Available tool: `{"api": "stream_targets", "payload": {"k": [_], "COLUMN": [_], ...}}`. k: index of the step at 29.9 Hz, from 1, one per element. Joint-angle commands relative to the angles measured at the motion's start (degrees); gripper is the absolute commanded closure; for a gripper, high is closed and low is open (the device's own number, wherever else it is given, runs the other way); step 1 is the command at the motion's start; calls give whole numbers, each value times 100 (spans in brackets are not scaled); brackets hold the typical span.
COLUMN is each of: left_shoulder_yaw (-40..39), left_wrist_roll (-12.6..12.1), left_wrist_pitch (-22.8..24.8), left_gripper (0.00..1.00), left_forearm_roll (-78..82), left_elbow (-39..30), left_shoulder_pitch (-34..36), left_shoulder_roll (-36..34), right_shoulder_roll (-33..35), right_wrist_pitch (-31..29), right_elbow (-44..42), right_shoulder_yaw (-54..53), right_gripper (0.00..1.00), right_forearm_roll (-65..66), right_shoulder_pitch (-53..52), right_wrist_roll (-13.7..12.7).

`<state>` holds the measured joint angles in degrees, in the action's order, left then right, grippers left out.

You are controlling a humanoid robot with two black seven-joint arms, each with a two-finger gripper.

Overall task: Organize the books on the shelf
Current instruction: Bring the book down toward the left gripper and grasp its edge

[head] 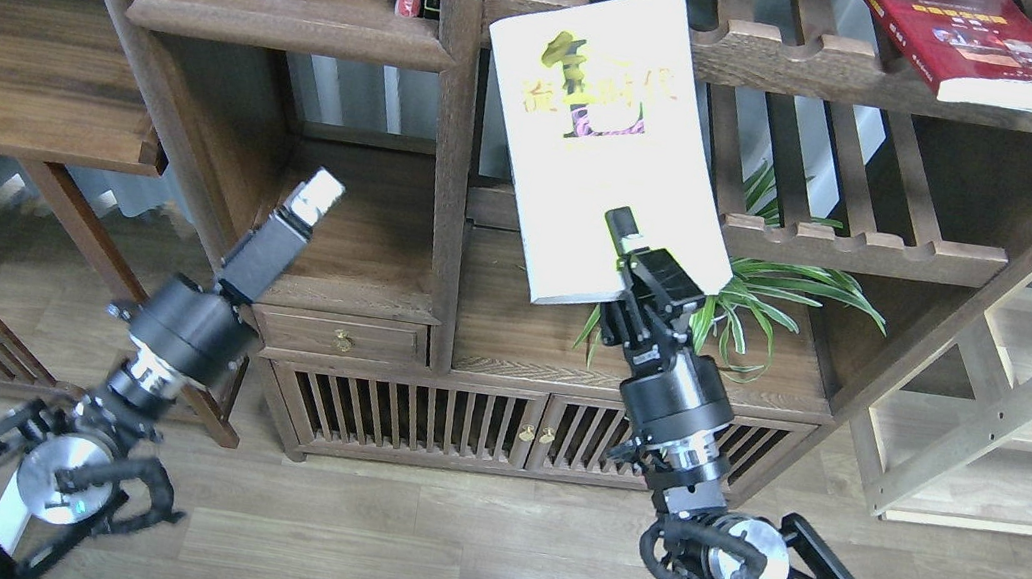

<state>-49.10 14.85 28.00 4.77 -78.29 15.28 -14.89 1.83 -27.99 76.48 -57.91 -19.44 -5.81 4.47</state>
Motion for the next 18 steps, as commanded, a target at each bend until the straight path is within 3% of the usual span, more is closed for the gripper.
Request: {"api": "stream_targets", "payload": {"k": [1,4,6,11,12,18], "left_shoulder_yaw": [103,181,348,375,340,164], "left_wrist_roll": [-17,-34,-192,-1184,-1282,-1388], "left_wrist_pitch": [0,0,0,0,0,0], "left_gripper": [1,1,2,2,2,2], "left_forearm_roll": [-99,-292,-704,-1785,-1856,-1988], "left_elbow": [68,77,16,-46,-46,-221], "left_shoulder_pitch": [-51,-104,-96,-26,-17,-34], "left_shoulder_roll": [56,65,4,-198,-225,-400], "right_shoulder_roll": [-86,-121,-121,-121,-121,-121], "right_wrist_pitch": [-1,-1,-1,-1,-1,-1], "right_elbow": [-2,-2,-2,-19,-28,-107], "right_shoulder_yaw": [96,114,227,553,553,684], "right_gripper": [97,97,97,97,97,96], "right_forearm_roll": [28,54,63,98,98,133], "right_shoulder_pitch": [45,45,45,133,133,176], "right_wrist_roll": [1,-8,-8,-8,-8,-8]}}
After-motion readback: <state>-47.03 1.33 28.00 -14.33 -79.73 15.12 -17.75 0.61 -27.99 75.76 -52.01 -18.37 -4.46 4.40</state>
